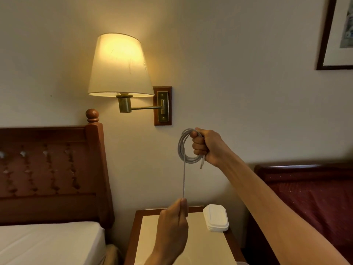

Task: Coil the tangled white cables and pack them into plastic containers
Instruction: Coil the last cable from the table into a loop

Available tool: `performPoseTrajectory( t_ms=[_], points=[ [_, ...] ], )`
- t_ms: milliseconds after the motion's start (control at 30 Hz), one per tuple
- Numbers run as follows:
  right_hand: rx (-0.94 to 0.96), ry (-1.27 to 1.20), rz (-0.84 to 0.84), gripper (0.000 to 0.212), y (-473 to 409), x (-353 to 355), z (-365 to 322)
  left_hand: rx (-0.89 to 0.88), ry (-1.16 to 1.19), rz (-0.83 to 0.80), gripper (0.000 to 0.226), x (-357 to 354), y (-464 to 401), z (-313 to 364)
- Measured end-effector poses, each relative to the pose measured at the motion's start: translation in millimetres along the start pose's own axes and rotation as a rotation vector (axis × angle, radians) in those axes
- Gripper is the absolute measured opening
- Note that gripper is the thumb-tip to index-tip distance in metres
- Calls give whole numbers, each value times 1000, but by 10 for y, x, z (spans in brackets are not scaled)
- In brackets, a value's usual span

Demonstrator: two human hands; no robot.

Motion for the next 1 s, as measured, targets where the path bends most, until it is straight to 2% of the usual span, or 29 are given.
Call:
performPoseTrajectory(
  t_ms=[67,133,200,233,267,333,400,467,533,667,767,833,900,1000],
  points=[
    [5,8,11,44,-11,13,61,112,99,-113,43,-109,28,-107],
    [28,64,27,43,-5,24,80,281,210,-371,55,-261,28,-214],
    [45,162,27,42,14,-6,75,394,281,-588,80,-260,-33,-212],
    [45,208,18,41,29,-31,81,418,267,-593,92,-156,-126,-179],
    [42,243,3,41,40,-58,89,433,237,-540,96,-3,-263,-138],
    [28,286,-39,42,65,-112,121,392,175,-377,91,325,-603,-6],
    [13,314,-91,44,97,-163,156,264,119,-252,81,548,-895,194],
    [3,320,-144,45,133,-222,173,136,227,-127,67,679,-1050,388],
    [4,307,-178,45,169,-273,165,125,409,-121,52,667,-1074,492],
    [-7,285,-175,44,223,-303,152,177,635,-347,51,454,-986,552],
    [-6,302,-157,44,236,-276,155,194,795,-409,37,370,-942,565],
    [-16,294,-161,45,250,-279,171,167,835,-370,35,354,-928,584],
    [9,351,-145,45,278,-257,170,139,760,-262,37,397,-940,568],
    [199,659,-52,32,333,-118,51,83,638,-86,41,554,-995,535]
  ],
)
Point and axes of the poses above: each hand's wrist, its own y-axis away from the middle knuckle, its own x-axis out of the back of the hand, z = x × y, the point moved 9 cm from there along -y, towards the middle knuckle, and after that the axes turned 6 degrees about -y, right-handed, at the moved point
